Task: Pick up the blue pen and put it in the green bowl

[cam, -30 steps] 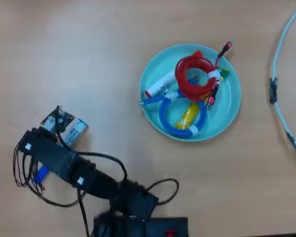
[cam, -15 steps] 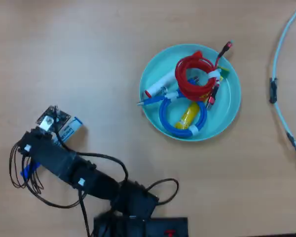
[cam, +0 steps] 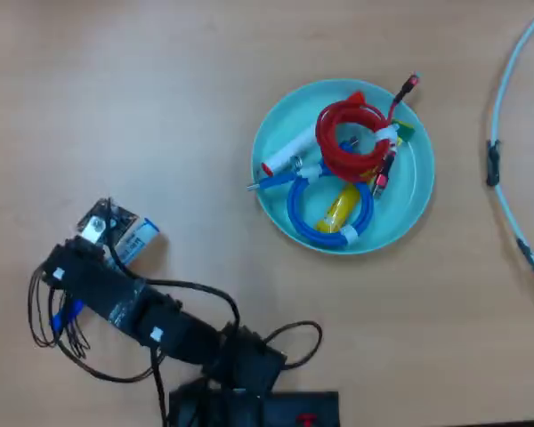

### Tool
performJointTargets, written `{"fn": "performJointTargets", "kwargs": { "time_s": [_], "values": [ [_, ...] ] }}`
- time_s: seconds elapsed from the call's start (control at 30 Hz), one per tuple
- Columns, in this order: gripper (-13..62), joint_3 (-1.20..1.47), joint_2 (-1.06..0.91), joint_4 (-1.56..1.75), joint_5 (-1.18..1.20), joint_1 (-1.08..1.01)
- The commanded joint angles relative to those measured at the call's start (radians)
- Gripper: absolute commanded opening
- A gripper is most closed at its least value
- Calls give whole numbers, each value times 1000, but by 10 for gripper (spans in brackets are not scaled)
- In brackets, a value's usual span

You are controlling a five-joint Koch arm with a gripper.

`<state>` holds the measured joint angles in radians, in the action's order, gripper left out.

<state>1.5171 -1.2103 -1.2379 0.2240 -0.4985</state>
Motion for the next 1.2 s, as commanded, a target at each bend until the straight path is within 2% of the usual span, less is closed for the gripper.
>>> {"fn": "performJointTargets", "kwargs": {
  "time_s": [0.0,0.27,0.77,1.17],
  "values": [
    [-65,-20,-120,-25,-51,2],
    [-64,-23,-281,-25,-149,-3],
    [-64,-41,-469,8,-206,-238],
    [-65,-31,-468,345,-219,-512]
  ]
}}
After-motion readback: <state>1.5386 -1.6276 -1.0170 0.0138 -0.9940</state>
